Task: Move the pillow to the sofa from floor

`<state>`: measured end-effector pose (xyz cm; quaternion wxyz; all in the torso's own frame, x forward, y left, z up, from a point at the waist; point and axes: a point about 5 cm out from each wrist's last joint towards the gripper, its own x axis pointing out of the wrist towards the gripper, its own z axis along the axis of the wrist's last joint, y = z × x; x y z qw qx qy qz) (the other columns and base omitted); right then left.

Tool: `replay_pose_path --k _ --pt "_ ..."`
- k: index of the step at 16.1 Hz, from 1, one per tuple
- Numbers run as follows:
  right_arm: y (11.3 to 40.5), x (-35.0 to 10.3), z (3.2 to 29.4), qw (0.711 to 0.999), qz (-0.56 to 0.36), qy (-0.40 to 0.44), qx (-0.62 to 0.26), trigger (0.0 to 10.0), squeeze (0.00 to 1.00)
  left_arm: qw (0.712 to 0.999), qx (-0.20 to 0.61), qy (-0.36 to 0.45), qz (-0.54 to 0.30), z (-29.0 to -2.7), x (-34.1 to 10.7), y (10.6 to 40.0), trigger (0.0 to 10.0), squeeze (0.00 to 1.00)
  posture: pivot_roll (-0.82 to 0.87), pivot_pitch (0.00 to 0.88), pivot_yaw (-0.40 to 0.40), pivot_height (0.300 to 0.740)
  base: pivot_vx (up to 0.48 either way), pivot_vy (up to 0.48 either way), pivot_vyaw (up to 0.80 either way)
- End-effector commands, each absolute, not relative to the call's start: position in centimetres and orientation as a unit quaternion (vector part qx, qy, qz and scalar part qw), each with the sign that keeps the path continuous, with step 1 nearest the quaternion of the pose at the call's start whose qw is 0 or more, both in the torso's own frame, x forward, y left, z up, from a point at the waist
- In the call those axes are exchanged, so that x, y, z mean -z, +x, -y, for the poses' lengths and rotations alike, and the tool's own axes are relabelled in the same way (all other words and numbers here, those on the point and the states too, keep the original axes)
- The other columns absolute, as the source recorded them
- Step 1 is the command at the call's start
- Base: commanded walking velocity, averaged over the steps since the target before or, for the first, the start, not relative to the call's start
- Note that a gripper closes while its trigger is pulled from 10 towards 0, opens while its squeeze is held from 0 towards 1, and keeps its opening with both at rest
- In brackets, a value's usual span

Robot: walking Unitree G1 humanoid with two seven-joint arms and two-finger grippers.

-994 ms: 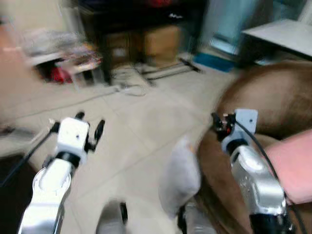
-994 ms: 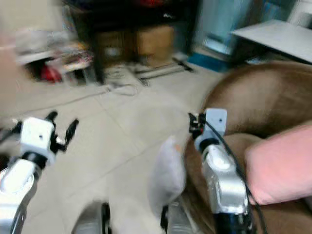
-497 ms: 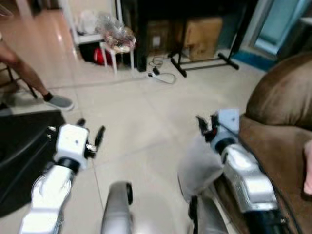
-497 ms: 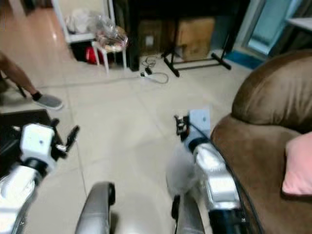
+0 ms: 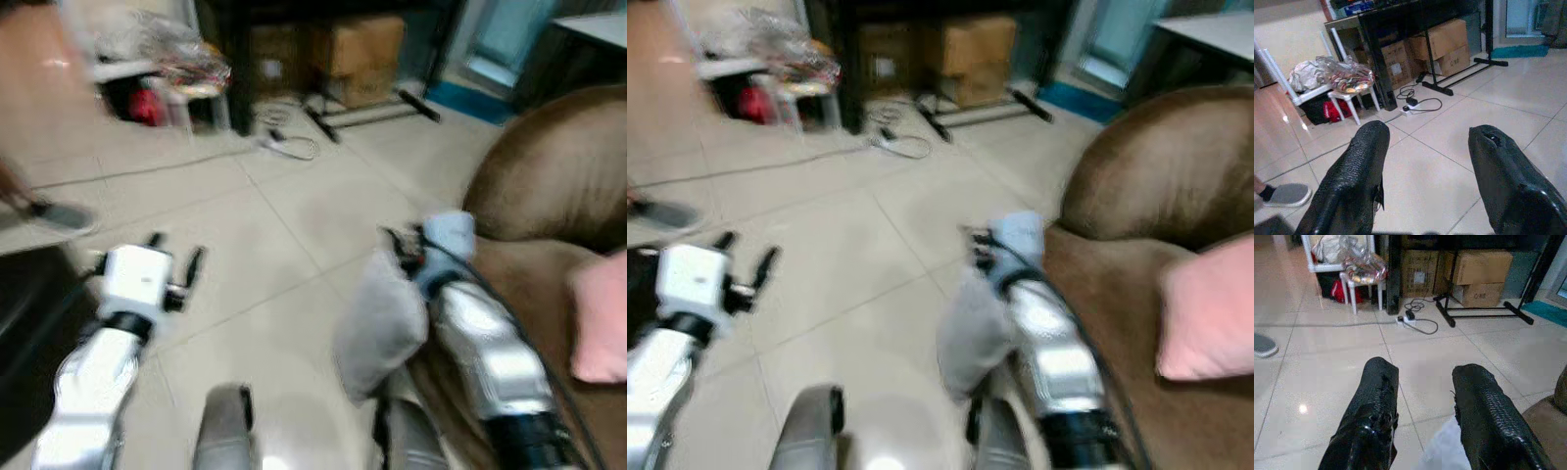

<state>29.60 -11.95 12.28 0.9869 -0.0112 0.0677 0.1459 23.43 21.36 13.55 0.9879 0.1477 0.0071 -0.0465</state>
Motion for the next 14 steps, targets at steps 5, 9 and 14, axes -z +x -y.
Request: replay_pose_path --k 5,9,14 --pt "29.6 -12.1 13.7 0.989 -0.071 -0.022 -0.126 10.0 0.00 0.989 0.064 0.135 -0.001 -20.3 -13.5 23.6 10.0 0.00 -0.04 0.000 -0.056 0.570 0.320 0.000 0.00" --pt "29.5 -11.7 13.2 0.985 -0.080 -0.016 -0.150 10.0 0.00 0.988 0.073 0.138 -0.007 -20.0 -13.2 23.5 10.0 0.00 -0.05 0.000 -0.054 0.560 0.148 0.000 0.00" --pt "29.9 -9.3 12.8 0.974 -0.125 -0.022 -0.186 10.0 0.00 0.977 0.127 0.170 -0.033 -19.3 -12.1 23.5 10.0 0.00 -0.05 0.000 -0.046 0.525 0.000 0.000 0.00"
